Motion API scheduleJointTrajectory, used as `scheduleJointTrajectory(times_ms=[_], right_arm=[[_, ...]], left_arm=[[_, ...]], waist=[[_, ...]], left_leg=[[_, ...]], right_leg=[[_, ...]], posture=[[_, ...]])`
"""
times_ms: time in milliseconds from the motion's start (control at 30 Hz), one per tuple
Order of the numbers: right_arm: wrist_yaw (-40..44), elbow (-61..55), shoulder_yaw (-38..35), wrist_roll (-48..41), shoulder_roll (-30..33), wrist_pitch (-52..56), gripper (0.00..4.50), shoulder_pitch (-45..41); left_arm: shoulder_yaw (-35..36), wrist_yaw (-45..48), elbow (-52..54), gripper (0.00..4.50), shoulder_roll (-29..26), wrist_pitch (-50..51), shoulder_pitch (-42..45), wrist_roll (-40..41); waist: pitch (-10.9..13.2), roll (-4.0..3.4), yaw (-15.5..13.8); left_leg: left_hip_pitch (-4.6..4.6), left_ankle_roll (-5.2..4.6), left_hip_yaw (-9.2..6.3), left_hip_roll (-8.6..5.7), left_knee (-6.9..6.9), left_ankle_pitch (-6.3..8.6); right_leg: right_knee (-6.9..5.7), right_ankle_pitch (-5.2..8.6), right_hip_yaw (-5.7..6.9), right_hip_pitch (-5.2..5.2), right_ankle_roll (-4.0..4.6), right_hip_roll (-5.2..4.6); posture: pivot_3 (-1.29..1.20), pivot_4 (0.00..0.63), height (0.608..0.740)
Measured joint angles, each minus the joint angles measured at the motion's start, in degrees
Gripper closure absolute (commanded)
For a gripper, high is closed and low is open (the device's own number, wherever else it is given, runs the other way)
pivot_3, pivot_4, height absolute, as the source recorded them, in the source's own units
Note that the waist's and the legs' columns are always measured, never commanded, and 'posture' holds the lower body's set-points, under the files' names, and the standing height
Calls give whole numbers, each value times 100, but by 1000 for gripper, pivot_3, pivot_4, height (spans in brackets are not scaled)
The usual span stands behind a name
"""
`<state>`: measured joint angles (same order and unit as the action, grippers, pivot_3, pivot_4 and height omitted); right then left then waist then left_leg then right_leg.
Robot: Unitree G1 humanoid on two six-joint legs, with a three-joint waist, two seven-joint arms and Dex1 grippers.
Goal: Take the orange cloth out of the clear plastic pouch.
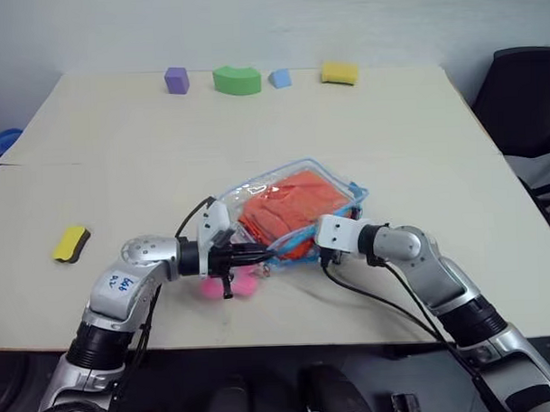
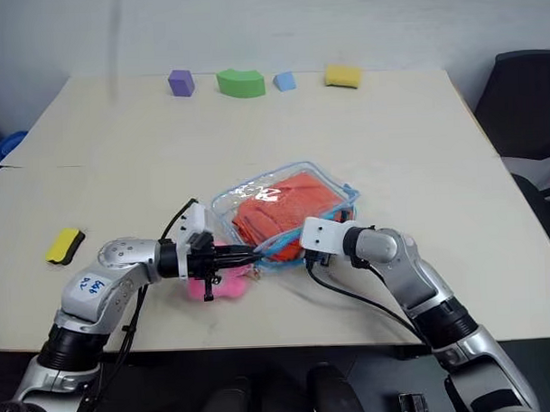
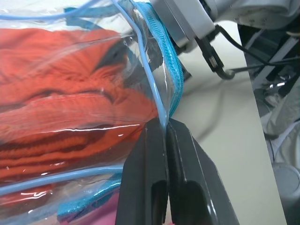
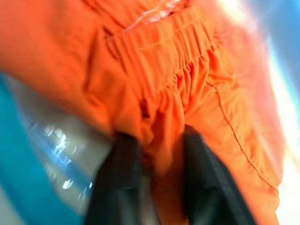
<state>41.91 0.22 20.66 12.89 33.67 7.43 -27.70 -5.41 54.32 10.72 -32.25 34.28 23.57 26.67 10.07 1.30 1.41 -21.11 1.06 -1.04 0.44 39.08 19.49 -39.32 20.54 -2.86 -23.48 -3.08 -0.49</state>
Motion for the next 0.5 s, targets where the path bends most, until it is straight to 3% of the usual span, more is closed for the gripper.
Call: scheduleJointTrajectory(times_ms=[200, 333, 500], right_arm=[[119, -455, -102, 123, 430, -274, 4464, 393], [324, -916, -246, 143, 1042, -983, 4464, 851], [842, -1536, -544, -325, 1638, -1731, 4464, 1553]], left_arm=[[99, -376, -178, 4500, 348, 146, 231, 34], [86, -614, -558, 4500, 479, 75, 388, -133], [2, -742, -1017, 4500, 516, -262, 563, -491]], waist=[[0, 0, -37], [0, 0, -100], [5, -8, -129]], left_leg=[[-1, -1, -3, -4, 1, 0], [-6, 0, -3, -6, 0, 0], [-8, 0, -1, -5, -1, 0]], right_leg=[[3, 0, 3, 3, 0, -2], [12, 0, 3, 1, -1, 1], [16, -1, 3, 1, -1, 1]], posture=[[0, 150, 740], [0, 150, 740], [0, 150, 740]])
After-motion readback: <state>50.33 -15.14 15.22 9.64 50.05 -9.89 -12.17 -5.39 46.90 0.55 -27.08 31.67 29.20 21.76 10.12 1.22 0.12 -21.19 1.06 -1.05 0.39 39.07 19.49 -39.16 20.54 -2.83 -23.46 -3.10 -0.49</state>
